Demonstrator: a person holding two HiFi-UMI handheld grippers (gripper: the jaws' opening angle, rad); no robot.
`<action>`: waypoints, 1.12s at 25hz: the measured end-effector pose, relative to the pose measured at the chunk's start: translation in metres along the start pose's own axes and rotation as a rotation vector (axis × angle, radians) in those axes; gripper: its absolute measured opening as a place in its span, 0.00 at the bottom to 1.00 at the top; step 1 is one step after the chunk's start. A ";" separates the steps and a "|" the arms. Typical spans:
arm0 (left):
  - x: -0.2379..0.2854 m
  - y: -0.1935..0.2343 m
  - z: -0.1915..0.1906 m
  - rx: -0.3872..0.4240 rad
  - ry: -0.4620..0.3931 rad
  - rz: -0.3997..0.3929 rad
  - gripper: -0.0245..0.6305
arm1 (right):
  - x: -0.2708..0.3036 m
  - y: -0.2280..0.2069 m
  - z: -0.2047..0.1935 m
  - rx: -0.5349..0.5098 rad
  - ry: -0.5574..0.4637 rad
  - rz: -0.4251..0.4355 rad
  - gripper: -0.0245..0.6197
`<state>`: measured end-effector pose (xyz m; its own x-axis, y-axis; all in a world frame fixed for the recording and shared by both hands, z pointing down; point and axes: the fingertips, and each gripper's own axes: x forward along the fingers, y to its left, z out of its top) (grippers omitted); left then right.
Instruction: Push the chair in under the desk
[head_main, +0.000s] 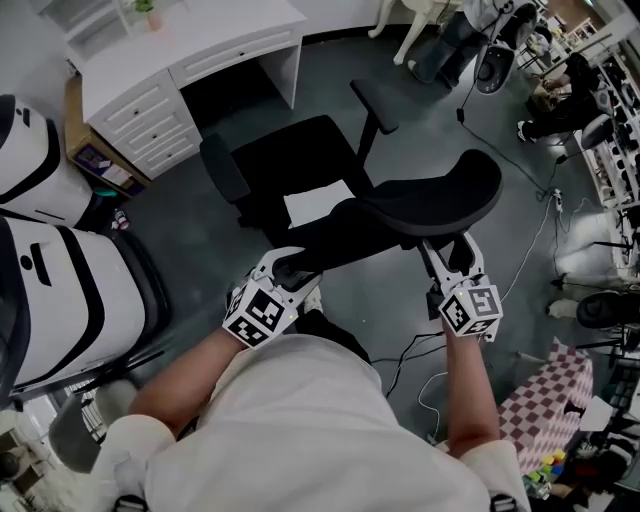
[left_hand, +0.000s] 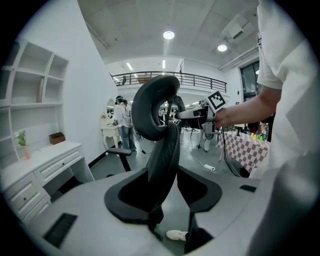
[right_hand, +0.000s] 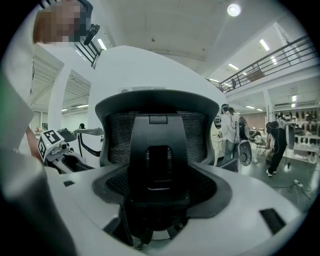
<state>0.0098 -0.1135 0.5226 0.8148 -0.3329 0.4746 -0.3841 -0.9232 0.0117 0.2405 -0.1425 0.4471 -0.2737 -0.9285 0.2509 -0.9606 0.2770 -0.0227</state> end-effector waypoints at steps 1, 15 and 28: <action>0.002 0.005 0.001 -0.001 0.003 0.004 0.31 | 0.005 -0.002 0.002 -0.001 0.000 0.004 0.53; 0.019 0.065 0.009 -0.030 0.017 0.073 0.32 | 0.072 -0.014 0.017 -0.010 0.016 0.043 0.53; 0.029 0.108 0.014 -0.086 0.026 0.127 0.34 | 0.124 -0.020 0.031 -0.018 0.031 0.080 0.53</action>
<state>-0.0018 -0.2256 0.5258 0.7464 -0.4398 0.4995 -0.5201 -0.8537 0.0254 0.2239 -0.2706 0.4481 -0.3480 -0.8952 0.2786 -0.9345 0.3551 -0.0262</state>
